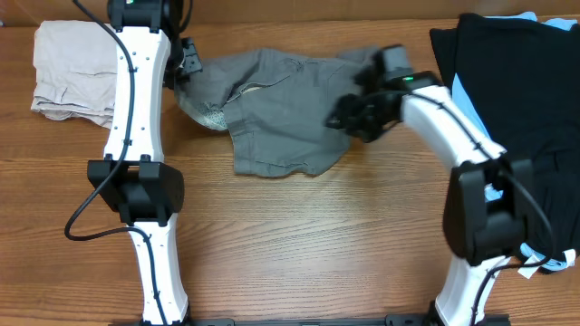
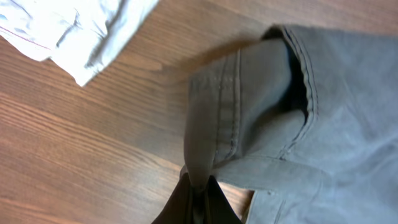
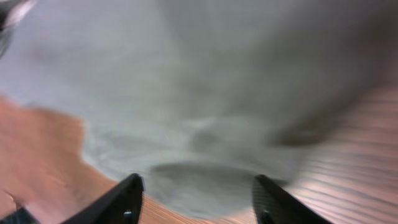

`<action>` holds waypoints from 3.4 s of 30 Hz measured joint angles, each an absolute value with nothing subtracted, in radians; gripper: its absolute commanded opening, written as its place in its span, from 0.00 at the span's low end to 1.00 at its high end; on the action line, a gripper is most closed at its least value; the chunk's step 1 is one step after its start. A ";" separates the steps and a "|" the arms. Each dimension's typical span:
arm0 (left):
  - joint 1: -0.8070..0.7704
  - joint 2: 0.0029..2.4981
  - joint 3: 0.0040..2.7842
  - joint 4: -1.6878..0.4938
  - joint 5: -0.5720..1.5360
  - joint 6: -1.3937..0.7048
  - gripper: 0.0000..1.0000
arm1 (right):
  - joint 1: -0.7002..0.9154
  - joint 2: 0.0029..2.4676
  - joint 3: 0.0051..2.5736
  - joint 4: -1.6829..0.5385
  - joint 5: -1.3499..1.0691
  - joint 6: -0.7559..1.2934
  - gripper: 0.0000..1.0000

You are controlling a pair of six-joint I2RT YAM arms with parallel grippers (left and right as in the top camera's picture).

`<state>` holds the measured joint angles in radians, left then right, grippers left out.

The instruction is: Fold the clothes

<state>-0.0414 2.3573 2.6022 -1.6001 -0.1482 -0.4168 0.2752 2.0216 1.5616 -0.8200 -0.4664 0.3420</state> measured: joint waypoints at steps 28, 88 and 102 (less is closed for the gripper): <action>0.005 2.357 2.602 -1.545 -0.145 -0.417 0.04 | 0.834 2.212 1.578 -0.519 0.098 0.517 0.37; -0.052 2.357 2.338 -1.536 -0.126 -0.363 0.04 | 0.619 2.150 1.671 -1.214 0.140 0.683 0.69; -0.044 2.357 2.346 -1.584 -0.113 -0.363 0.04 | 0.426 2.112 1.608 -1.206 0.186 0.735 0.04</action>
<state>-0.0441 2.3569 2.3463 -1.5845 -0.1135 -0.3626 0.4263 2.1117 1.6085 -1.2060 0.1864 0.7353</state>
